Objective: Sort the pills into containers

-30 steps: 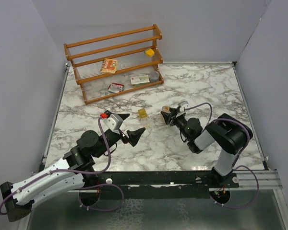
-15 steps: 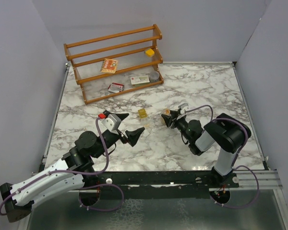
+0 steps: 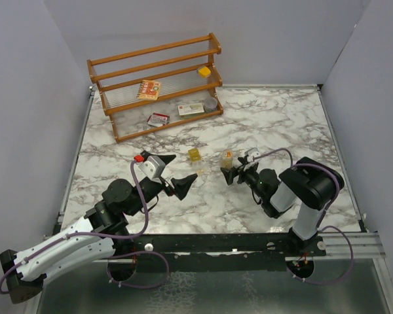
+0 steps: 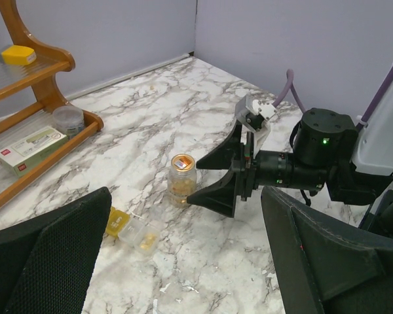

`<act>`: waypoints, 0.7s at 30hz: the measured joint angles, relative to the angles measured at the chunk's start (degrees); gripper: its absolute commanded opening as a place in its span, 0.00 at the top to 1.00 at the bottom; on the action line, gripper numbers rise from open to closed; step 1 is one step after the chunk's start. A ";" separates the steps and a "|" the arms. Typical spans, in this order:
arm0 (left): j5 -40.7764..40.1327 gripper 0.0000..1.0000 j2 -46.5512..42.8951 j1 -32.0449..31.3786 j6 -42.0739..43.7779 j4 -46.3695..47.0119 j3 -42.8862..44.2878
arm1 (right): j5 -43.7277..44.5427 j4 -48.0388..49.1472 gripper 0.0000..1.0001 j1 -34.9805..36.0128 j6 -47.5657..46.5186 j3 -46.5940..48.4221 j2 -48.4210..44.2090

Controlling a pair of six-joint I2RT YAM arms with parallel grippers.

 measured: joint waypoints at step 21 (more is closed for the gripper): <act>-4.31 0.01 -0.79 0.00 -0.85 0.00 0.00 | 9.31 -48.57 0.00 3.45 -1.95 14.40 -57.70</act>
